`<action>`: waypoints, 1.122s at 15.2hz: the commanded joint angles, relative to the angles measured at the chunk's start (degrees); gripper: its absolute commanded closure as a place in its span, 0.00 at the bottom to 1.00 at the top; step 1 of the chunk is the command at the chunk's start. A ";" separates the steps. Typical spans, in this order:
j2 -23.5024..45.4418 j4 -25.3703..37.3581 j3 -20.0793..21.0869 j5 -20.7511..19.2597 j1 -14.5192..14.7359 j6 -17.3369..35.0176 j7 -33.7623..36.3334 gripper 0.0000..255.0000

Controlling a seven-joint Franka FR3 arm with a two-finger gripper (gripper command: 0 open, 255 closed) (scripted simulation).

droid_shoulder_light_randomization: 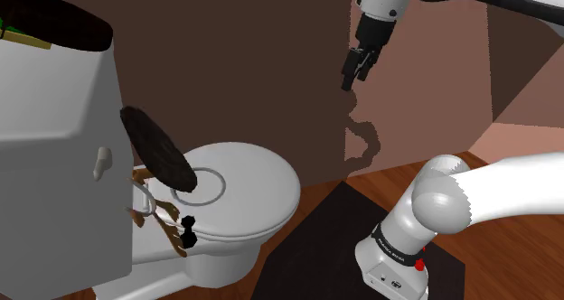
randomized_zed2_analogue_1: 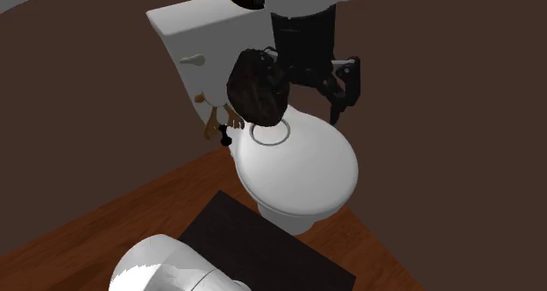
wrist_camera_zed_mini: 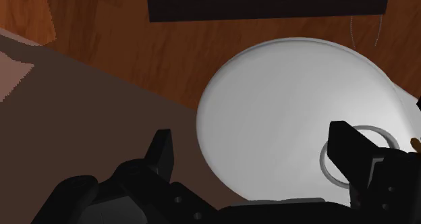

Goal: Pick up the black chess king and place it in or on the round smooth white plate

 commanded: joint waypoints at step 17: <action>14.52 -10.28 10.19 8.81 6.27 24.25 9.18 0.00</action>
